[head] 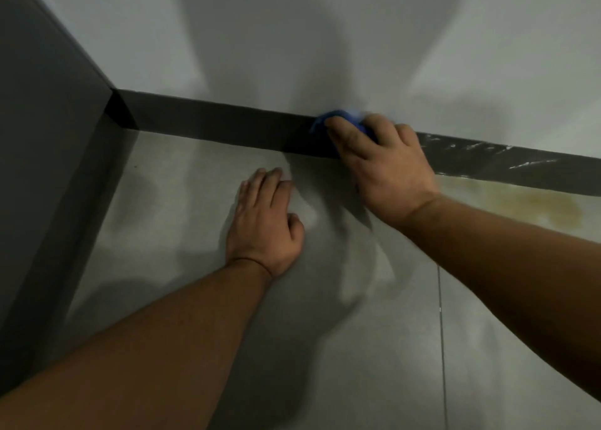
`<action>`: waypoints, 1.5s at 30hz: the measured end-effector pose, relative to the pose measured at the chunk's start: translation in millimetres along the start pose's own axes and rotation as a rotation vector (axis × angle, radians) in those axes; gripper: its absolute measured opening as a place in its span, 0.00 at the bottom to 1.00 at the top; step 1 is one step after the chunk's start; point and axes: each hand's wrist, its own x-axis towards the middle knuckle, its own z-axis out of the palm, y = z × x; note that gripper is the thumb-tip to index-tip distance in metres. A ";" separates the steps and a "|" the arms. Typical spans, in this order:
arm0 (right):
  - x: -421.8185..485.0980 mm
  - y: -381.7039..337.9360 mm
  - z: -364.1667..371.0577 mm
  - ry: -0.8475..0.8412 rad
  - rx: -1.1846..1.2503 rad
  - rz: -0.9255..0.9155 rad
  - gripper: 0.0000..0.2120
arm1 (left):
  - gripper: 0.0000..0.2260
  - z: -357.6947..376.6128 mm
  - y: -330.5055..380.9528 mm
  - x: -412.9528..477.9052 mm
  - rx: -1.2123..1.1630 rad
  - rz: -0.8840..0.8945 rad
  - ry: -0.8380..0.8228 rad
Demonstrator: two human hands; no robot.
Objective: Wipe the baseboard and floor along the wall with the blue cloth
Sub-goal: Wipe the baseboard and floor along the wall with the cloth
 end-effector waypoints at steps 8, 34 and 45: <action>-42.9 28.5 1.7 -0.081 0.016 0.129 0.32 | 0.26 1.8 -0.5 -0.4 -0.002 -0.007 -0.004; -36.5 1.8 8.6 -0.195 -0.020 0.001 0.25 | 0.28 2.2 0.3 -0.1 0.016 -0.014 -0.005; -30.9 34.2 6.9 -0.121 -0.103 -0.036 0.22 | 0.27 1.8 -0.4 -0.7 -0.003 -0.006 0.021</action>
